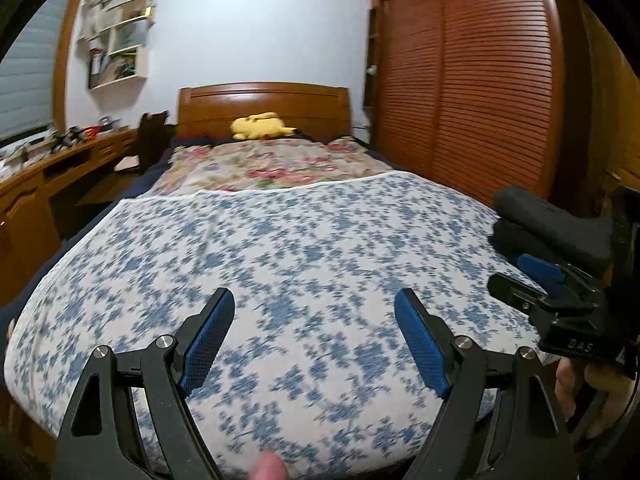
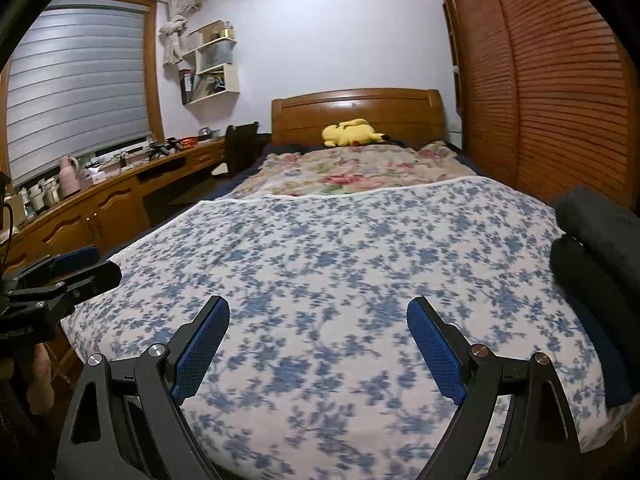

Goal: Fold large clothes

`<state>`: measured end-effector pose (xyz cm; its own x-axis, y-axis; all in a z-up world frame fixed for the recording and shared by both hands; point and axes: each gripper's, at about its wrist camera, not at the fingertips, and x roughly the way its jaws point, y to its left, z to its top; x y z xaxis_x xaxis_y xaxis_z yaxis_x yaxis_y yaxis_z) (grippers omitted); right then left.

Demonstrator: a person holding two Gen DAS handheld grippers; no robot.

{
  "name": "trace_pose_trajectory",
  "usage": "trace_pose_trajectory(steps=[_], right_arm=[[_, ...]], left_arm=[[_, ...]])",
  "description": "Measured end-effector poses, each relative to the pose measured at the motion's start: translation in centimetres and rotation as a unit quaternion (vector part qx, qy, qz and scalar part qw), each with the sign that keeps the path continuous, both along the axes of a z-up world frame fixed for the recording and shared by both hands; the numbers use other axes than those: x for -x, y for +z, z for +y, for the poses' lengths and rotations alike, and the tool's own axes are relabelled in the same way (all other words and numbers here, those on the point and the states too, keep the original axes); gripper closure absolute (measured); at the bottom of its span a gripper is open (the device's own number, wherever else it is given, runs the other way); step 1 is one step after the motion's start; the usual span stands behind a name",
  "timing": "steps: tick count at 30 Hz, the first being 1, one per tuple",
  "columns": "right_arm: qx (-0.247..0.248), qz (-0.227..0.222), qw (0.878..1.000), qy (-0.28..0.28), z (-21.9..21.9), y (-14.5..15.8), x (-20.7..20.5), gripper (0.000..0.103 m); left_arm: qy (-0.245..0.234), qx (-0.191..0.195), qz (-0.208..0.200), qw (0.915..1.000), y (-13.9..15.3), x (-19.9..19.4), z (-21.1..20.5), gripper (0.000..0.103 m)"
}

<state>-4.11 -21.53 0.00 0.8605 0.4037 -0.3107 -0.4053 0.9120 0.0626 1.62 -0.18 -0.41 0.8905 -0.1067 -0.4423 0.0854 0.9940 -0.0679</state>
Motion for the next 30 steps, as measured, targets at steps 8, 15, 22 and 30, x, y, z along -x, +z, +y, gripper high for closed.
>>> trace_pose_trajectory(steps=[8, 15, 22, 30], right_arm=[[0.009, -0.008, 1.000, 0.012, 0.7, -1.5, -2.1, 0.012], [0.013, -0.009, 1.000, 0.016, -0.4, -2.3, -3.6, 0.012], [0.013, -0.012, 1.000, 0.016, -0.3, -2.8, -4.3, 0.012], [0.013, -0.012, 1.000, 0.015, 0.1, -3.1, -4.7, 0.012]], left_arm=[[0.041, -0.006, -0.004, 0.9991, -0.6, 1.5, 3.0, 0.020], [0.045, -0.006, -0.007, 0.9989, -0.8, 2.0, 3.7, 0.020], [0.046, -0.007, -0.013, 0.9988, -0.5, 2.3, 3.7, 0.020], [0.047, -0.010, -0.014, 0.9988, -0.5, 2.4, 3.6, 0.020]])
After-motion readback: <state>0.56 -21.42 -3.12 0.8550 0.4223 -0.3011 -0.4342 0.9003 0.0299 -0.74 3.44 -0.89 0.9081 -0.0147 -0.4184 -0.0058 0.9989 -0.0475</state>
